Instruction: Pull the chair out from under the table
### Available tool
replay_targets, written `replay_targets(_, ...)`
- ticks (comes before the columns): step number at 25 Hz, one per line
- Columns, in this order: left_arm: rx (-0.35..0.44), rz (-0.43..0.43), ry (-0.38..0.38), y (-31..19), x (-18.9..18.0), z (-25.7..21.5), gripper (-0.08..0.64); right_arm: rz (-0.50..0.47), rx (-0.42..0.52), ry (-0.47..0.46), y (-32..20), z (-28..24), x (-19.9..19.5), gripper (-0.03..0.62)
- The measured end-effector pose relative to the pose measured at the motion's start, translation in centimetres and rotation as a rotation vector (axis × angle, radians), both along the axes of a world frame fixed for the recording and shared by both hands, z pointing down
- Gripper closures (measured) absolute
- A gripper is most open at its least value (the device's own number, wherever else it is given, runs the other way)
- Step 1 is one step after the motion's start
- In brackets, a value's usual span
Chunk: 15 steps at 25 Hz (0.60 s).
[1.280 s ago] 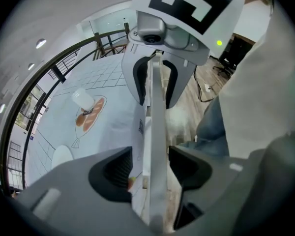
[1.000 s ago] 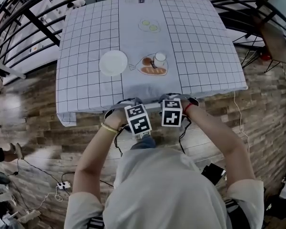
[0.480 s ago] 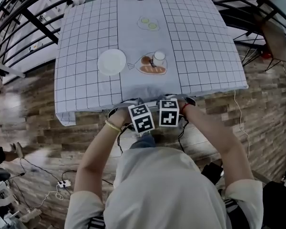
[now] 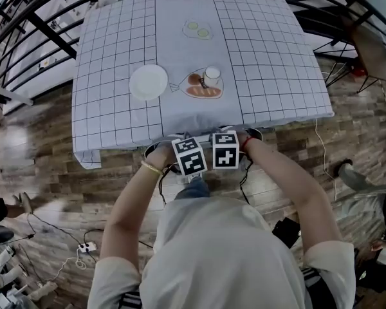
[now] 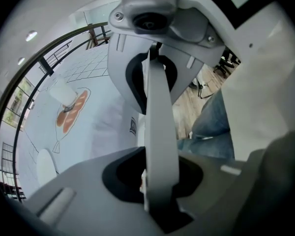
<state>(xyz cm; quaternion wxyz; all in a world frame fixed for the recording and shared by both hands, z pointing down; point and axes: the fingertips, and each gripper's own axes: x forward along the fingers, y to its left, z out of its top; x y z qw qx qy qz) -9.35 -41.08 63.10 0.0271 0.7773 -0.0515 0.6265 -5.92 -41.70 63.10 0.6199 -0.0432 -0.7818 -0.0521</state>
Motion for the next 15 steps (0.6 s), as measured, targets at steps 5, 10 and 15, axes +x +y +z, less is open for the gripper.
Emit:
replay_targets(5, -0.009, -0.005, 0.003, -0.01, -0.02, 0.03, 0.48, 0.004, -0.004, 0.007, 0.03, 0.05, 0.07, 0.518)
replay_targets(10, -0.023, -0.012, 0.006, 0.03, 0.0, -0.02, 0.479, 0.016, -0.025, 0.012, 0.07, 0.02, 0.06, 0.517)
replay_targets(15, -0.032, -0.012, 0.009, 0.41, 0.06, -0.1, 0.479, 0.032, -0.05, 0.015, 0.49, -0.06, 0.16, 0.515)
